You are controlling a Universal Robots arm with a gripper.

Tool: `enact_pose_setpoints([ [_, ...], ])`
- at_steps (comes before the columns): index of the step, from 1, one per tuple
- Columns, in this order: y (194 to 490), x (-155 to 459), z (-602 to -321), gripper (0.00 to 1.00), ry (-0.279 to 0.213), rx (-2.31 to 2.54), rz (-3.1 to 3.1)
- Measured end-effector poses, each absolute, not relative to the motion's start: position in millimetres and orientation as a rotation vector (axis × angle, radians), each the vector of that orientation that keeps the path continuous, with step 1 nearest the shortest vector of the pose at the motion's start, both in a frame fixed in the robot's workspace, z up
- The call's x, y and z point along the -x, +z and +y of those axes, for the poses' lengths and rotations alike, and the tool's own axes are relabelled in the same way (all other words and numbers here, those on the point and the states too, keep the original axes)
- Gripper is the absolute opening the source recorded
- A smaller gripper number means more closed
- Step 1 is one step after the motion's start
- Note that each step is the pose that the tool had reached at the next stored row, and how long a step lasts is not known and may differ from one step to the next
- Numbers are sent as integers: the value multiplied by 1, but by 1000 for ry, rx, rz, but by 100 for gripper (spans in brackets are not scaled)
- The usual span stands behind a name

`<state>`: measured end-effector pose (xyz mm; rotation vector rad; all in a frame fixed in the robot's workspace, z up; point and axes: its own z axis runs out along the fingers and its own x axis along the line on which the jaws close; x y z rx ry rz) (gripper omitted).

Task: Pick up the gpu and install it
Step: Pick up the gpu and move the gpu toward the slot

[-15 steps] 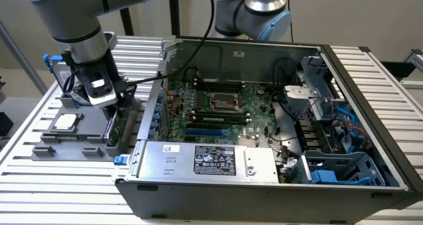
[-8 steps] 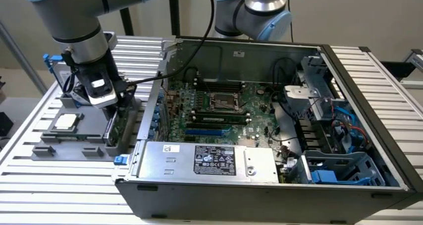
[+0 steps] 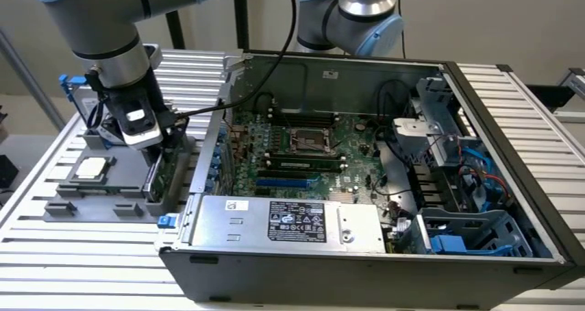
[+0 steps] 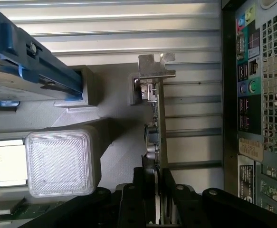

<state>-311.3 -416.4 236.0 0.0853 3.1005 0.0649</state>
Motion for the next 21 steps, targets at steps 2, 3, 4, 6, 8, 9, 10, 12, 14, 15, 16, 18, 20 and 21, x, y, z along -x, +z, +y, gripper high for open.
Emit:
enact_pose_setpoints([
  [2,236,311,-416,0,65,-81,3101],
  [3,236,311,-416,0,65,-79,3101],
  [4,236,311,-416,0,65,-78,3101],
  [6,236,311,-416,0,65,-78,3101],
  [8,236,311,-416,0,65,-78,3101],
  [9,236,311,-416,0,65,-78,3101],
  [10,236,311,-416,0,65,-78,3101],
  [12,236,311,-416,0,65,-78,3101],
  [14,236,311,-416,0,65,-78,3101],
  [15,236,311,-416,0,65,-78,3101],
  [16,236,311,-416,0,65,-78,3101],
  [18,236,311,-416,0,65,-78,3100],
  [20,237,311,-416,0,65,-78,3101],
  [21,237,311,-416,0,65,-78,3101],
])
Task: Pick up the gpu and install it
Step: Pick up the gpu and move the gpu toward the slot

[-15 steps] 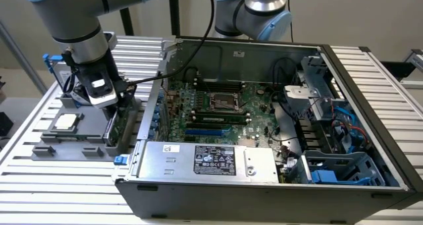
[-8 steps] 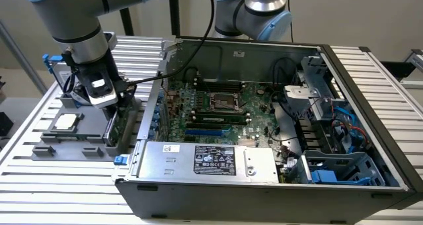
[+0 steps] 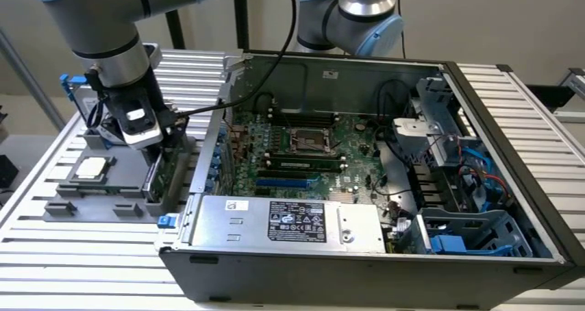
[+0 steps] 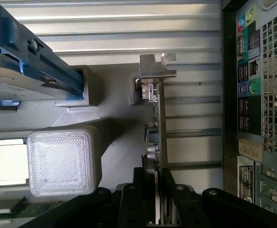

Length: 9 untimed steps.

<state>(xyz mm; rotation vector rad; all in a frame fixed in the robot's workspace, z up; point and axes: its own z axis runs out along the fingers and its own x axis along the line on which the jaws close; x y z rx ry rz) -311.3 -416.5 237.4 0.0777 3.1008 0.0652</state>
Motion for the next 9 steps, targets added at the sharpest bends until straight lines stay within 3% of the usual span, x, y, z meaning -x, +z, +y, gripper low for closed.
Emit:
enact_pose_setpoints([
  [9,246,311,-416,0,65,-78,3101],
])
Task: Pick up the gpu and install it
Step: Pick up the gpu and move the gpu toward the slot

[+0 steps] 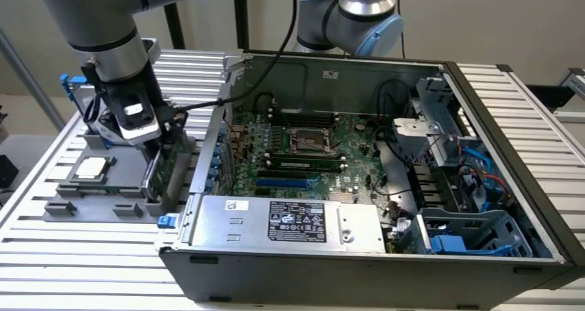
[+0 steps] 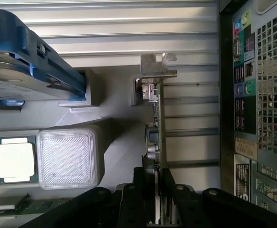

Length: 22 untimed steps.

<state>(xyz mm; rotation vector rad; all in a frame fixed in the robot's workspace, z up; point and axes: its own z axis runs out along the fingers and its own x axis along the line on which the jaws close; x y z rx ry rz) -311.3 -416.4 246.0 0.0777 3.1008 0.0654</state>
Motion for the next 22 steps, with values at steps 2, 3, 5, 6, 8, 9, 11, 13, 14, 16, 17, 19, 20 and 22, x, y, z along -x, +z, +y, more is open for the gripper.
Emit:
enact_pose_setpoints([
  [2,249,311,-416,0,65,-78,3101],
  [3,251,311,-416,0,65,-78,3101],
  [5,256,311,-416,0,65,-78,3101],
  [6,258,311,-416,0,65,-78,3101],
  [8,264,311,-416,0,65,-78,3101],
  [9,267,311,-416,0,65,-78,3101],
  [11,273,311,-416,0,65,-78,3101],
  [13,280,311,-416,0,65,-78,3101],
  [14,283,311,-416,0,65,-78,3101],
  [16,294,311,-416,0,65,-78,3101],
  [17,298,311,-416,0,65,-78,3101],
  [19,306,311,-416,0,65,-78,3101],
  [20,311,311,-416,0,65,-78,3101],
  [22,325,311,-416,0,65,-78,3101],
])
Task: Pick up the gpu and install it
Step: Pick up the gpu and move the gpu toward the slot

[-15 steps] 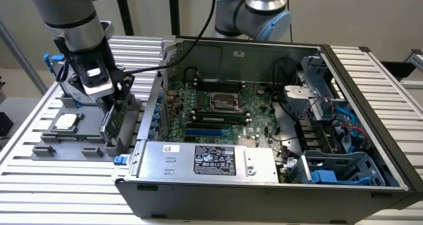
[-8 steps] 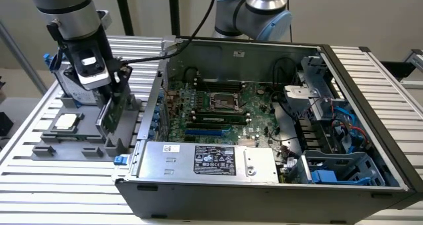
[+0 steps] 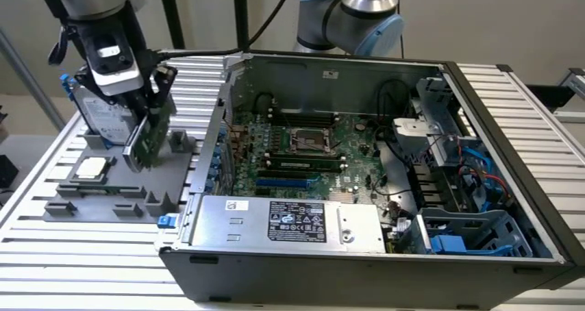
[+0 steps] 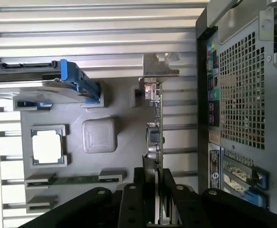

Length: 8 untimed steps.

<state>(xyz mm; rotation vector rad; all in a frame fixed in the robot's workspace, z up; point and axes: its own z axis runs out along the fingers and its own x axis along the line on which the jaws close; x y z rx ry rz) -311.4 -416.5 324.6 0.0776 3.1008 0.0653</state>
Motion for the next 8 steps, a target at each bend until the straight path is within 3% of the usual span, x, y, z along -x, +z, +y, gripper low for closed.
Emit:
enact_pose_setpoints([
  [8,361,307,-416,0,65,-77,3101],
])
